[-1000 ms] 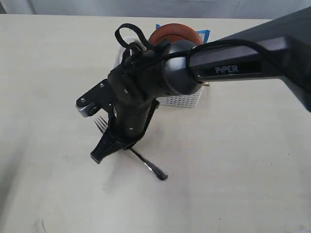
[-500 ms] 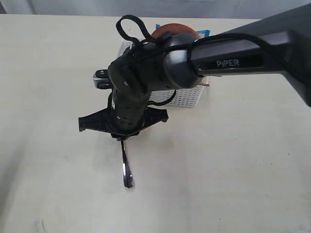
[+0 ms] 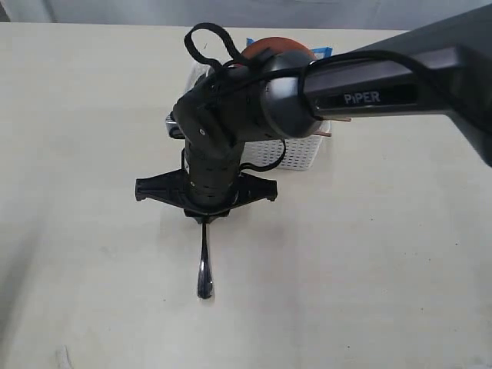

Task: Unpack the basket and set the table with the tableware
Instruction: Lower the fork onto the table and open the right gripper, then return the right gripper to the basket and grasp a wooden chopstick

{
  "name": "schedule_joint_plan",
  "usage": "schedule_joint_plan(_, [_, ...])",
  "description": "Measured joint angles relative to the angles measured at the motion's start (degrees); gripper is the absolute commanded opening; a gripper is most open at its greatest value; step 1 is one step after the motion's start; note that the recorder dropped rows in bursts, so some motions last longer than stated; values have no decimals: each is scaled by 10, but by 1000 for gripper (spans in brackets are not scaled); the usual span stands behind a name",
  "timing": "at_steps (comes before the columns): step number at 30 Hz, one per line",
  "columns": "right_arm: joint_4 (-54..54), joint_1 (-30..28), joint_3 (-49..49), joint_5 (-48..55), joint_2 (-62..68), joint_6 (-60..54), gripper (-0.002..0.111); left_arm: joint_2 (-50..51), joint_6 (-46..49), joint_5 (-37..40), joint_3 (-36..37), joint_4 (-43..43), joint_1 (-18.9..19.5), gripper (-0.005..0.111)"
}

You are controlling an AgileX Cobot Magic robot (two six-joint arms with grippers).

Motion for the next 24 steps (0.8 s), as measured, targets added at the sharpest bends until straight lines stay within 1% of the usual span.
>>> schedule_joint_plan(4, [-2,0,0,0,0,0,39,0,0,0,0,0,0,0])
schedule_joint_plan(5, [-2,0,0,0,0,0,44,0,0,0,0,0,0,0])
schedule_joint_plan(6, [-2,0,0,0,0,0,46,0,0,0,0,0,0,0])
schedule_joint_plan(10, [-6,0,-12,19,0,-6,46,0,0,0,0,0,0,0])
schedule_joint_plan(13, [-18,0,-44,60,0,-28,46,0,0,0,0,0,0,0])
schedule_joint_plan(16, [-29,0,-92,122,0,-72,46,0,0,0,0,0,0,0])
schedule_joint_plan(21, [-42,0,-192,261,0,-172,46,0,0,0,0,0,0,0])
schedule_joint_plan(24, [-54,-8,-238,278,-6,-213,46,0,0,0,0,0,0,0])
